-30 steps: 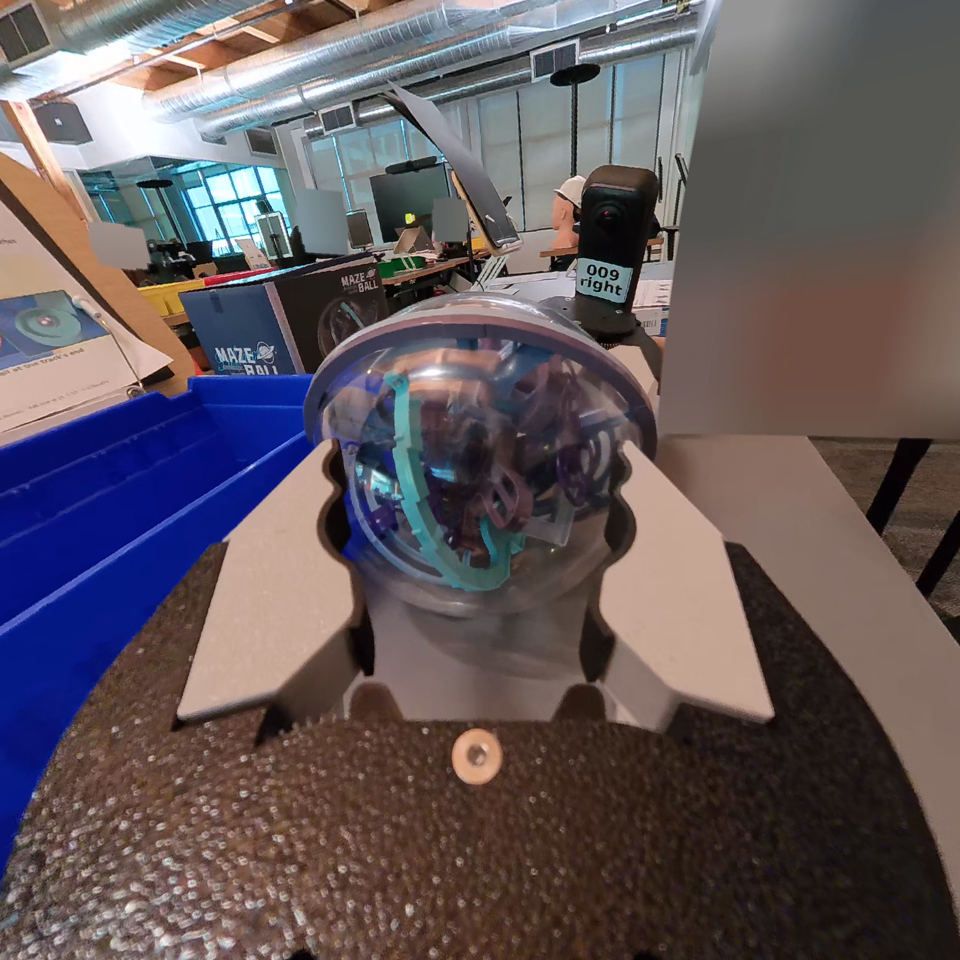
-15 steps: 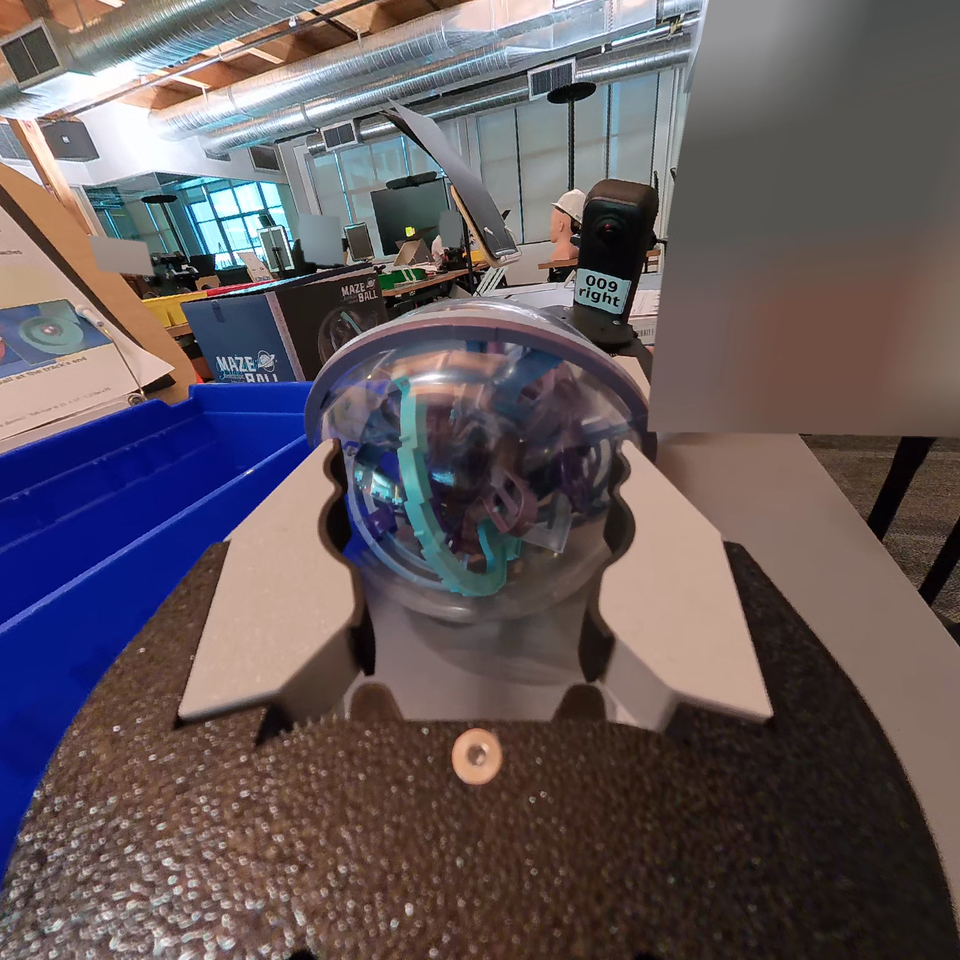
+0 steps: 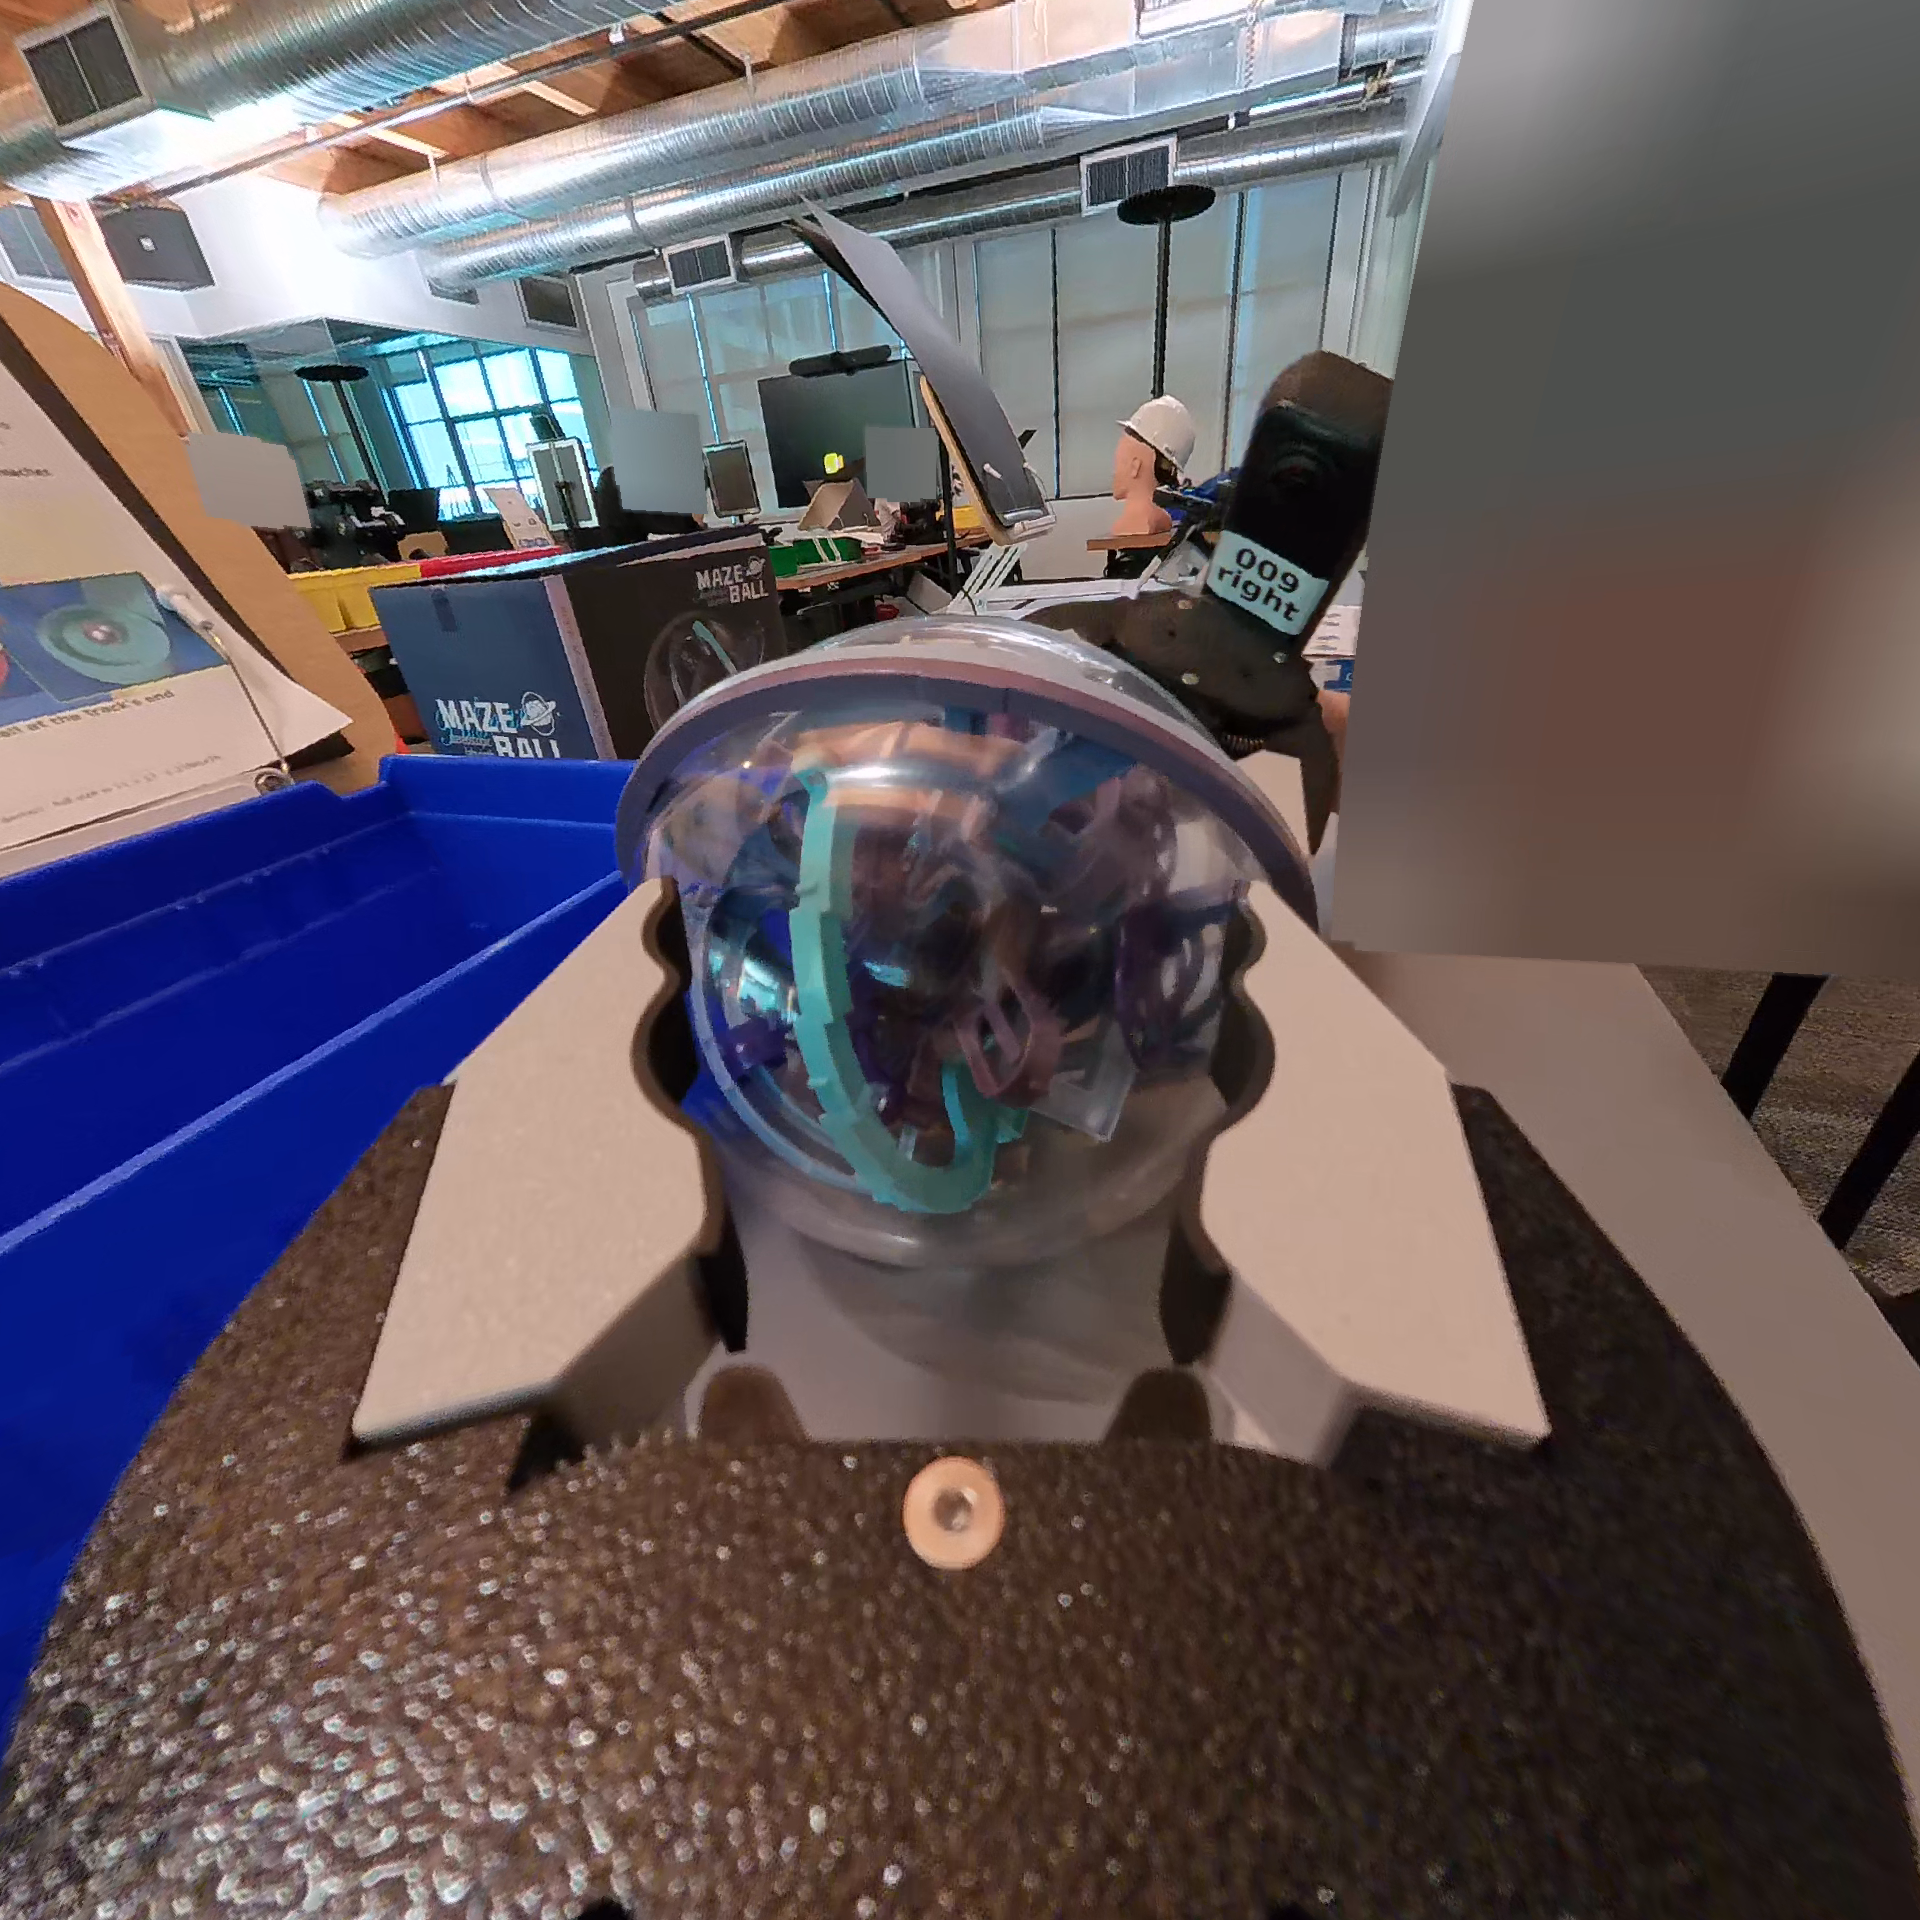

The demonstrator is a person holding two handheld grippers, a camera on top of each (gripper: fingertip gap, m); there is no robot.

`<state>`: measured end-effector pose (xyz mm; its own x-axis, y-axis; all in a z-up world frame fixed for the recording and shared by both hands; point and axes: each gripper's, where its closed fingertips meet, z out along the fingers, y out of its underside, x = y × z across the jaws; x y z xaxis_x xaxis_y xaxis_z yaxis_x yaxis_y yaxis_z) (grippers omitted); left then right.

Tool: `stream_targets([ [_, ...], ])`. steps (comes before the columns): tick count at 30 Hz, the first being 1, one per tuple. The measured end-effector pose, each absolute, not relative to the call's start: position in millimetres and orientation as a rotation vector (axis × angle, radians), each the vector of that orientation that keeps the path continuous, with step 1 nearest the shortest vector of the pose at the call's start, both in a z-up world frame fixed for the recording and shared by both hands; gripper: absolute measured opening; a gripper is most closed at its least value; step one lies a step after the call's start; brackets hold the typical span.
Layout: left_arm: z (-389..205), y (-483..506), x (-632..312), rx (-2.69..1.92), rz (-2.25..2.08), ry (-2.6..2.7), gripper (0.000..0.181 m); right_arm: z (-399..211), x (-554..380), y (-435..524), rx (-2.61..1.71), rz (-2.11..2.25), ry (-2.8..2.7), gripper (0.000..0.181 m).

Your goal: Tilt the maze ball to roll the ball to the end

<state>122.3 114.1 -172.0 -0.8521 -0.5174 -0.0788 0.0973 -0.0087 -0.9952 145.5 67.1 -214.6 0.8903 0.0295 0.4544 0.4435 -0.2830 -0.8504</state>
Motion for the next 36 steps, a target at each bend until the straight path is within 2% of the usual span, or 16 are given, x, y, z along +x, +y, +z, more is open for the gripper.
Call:
stream_targets([
  [36,-164.4,110.1,129.0,-0.515,-1.955,1.816,0.1,-215.6,148.7,65.3,-1.808,-0.322,-0.297,0.136],
])
